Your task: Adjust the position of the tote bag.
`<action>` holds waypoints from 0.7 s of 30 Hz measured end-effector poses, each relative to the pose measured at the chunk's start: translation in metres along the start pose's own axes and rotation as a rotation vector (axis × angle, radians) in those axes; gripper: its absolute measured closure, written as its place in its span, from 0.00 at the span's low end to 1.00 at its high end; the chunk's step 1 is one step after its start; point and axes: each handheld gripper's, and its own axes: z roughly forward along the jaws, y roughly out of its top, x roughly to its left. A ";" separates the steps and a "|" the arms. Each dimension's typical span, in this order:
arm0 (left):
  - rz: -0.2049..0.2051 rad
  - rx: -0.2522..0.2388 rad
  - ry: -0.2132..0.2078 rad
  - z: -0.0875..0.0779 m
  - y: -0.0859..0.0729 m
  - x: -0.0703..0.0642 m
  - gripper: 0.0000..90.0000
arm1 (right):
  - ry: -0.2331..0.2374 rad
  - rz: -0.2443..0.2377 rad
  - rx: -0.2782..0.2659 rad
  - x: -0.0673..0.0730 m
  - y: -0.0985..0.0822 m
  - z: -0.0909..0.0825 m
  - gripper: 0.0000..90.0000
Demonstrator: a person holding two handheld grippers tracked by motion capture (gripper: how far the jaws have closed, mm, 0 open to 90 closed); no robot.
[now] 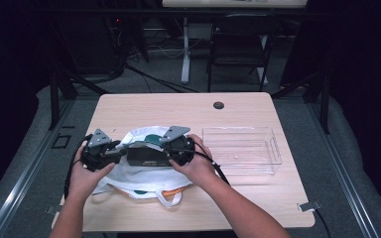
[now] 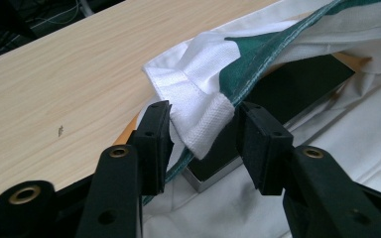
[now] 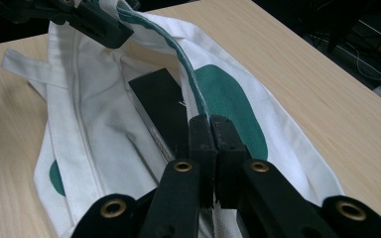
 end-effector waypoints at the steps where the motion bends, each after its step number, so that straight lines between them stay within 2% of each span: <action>1: -0.003 0.001 0.000 0.000 0.000 0.000 0.65 | -0.001 0.001 0.000 0.000 0.000 0.000 0.99; 5: -0.006 0.000 0.005 0.002 0.000 -0.001 0.69 | -0.001 0.008 0.000 -0.001 0.000 0.002 0.99; 10: 0.009 0.011 0.007 0.003 0.000 -0.003 0.78 | -0.002 0.017 0.004 -0.003 0.000 0.003 0.99; 21: 0.021 -0.008 0.031 0.004 0.002 -0.006 0.85 | -0.004 0.015 -0.004 -0.003 0.000 0.004 0.98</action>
